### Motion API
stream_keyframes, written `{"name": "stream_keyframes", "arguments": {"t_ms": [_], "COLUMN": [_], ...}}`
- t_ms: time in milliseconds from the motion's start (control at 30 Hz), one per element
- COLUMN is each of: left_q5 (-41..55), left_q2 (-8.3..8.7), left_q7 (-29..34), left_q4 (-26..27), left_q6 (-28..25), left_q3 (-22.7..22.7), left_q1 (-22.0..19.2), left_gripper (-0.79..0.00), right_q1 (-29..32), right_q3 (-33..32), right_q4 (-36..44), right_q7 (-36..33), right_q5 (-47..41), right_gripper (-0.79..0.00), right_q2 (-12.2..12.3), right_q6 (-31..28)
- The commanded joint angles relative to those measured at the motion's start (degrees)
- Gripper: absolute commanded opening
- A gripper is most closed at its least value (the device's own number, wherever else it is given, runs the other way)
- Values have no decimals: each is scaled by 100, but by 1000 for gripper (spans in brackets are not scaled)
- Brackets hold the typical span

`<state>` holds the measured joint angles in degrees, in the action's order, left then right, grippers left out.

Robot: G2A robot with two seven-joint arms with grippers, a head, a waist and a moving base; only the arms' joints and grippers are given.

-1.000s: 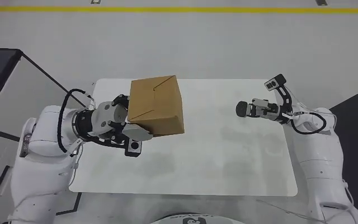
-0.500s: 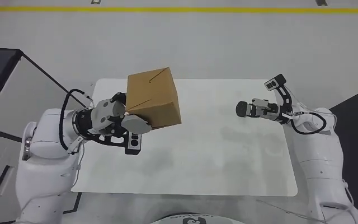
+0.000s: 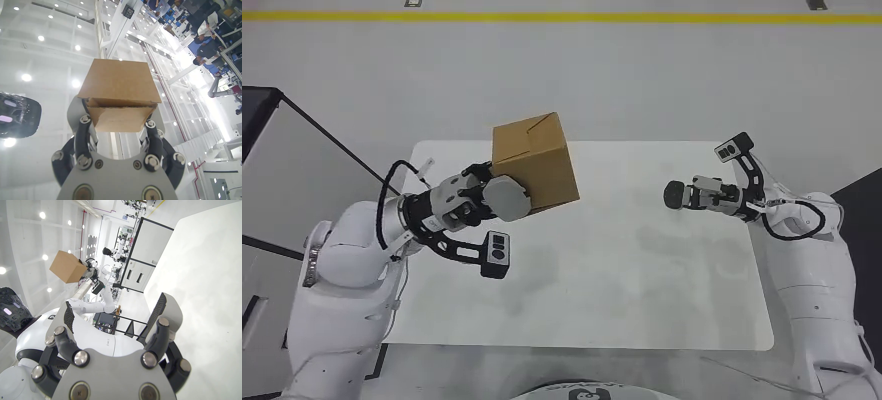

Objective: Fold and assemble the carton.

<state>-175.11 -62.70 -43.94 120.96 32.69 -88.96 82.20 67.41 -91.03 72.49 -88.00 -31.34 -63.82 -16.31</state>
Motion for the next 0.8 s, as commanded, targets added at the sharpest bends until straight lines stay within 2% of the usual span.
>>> {"name": "stream_keyframes", "arguments": {"t_ms": [0,200,367,667,700,767], "left_q5": [354,1262,1954,2069,2160,2420], "left_q2": [8,53,67,65,63,81], "left_q7": [-90,-582,-649,-590,-452,-626], "left_q4": [-67,-310,-459,-474,-497,-515], "left_q6": [-530,-2505,-3702,-3813,-3981,-4596], "left_q3": [97,274,427,461,468,539], "left_q1": [-34,-431,-582,-597,-564,-584], "left_gripper": [-785,-785,-785,-785,-785,-785], "right_q1": [0,0,0,0,0,0], "right_q3": [0,0,0,0,0,0], "right_q4": [0,0,0,0,0,0], "right_q7": [0,0,0,0,0,0], "right_q5": [0,0,0,0,0,0], "right_gripper": [0,0,0,0,0,0], "right_q2": [0,0,0,0,0,0], "right_q6": [0,0,0,0,0,0]}}
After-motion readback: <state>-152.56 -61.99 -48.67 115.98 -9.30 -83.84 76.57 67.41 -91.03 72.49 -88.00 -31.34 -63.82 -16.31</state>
